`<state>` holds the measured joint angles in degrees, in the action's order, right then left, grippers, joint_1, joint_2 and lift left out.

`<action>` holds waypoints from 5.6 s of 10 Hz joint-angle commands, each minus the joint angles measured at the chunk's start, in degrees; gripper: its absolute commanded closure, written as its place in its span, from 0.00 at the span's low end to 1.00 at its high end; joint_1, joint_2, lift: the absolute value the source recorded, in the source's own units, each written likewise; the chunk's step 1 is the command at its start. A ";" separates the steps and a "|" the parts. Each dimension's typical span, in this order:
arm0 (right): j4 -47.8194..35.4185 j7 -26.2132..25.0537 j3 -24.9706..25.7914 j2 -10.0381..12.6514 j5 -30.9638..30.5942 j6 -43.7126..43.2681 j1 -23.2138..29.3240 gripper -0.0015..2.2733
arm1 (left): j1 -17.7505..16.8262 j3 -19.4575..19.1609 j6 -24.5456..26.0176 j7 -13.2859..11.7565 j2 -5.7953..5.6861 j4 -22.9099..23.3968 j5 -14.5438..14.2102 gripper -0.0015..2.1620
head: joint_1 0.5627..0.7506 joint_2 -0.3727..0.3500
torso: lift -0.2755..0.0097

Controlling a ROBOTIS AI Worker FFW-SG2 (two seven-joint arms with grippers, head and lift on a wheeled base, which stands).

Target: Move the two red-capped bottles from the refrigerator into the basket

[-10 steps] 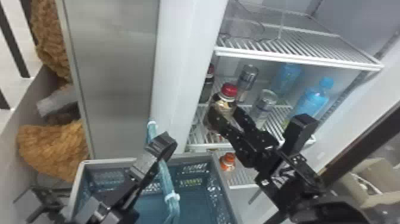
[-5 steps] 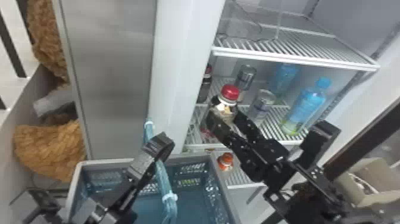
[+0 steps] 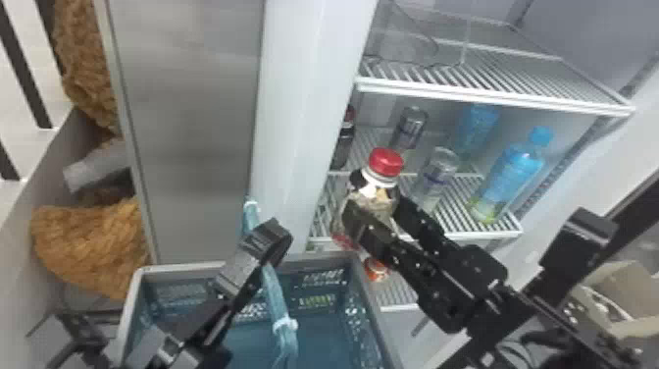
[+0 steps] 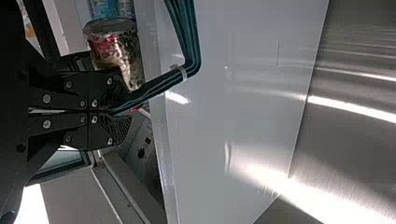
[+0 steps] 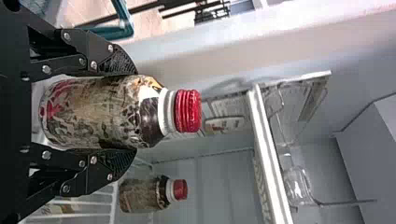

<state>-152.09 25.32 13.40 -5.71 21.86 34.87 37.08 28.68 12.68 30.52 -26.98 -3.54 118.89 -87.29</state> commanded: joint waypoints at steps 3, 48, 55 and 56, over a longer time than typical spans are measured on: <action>-4.64 2.72 1.23 0.00 2.70 6.89 3.84 0.56 | 0.01 0.00 -0.14 0.00 -0.06 0.01 0.00 0.56 | 0.70 0.12 | 0.97; 53.30 -9.59 -9.97 0.53 -8.04 -20.53 -38.91 0.15 | 0.01 0.00 0.28 0.00 -0.15 -0.70 -0.57 0.56 | 0.70 0.13 | 0.97; 60.05 -11.70 -11.45 0.62 -8.84 -20.82 -44.53 0.15 | -0.13 0.00 0.56 0.00 -0.06 -0.98 -0.57 0.56 | 0.68 0.15 | 0.97; 61.17 -11.79 -11.68 0.62 -8.95 -20.96 -45.80 0.15 | -0.27 0.00 0.84 0.00 -0.06 -0.98 -0.46 0.56 | 0.67 0.15 | 0.97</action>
<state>-91.61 13.53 1.90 -5.09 12.94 13.99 -7.90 28.47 12.68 31.23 -26.98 -3.62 117.90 -87.82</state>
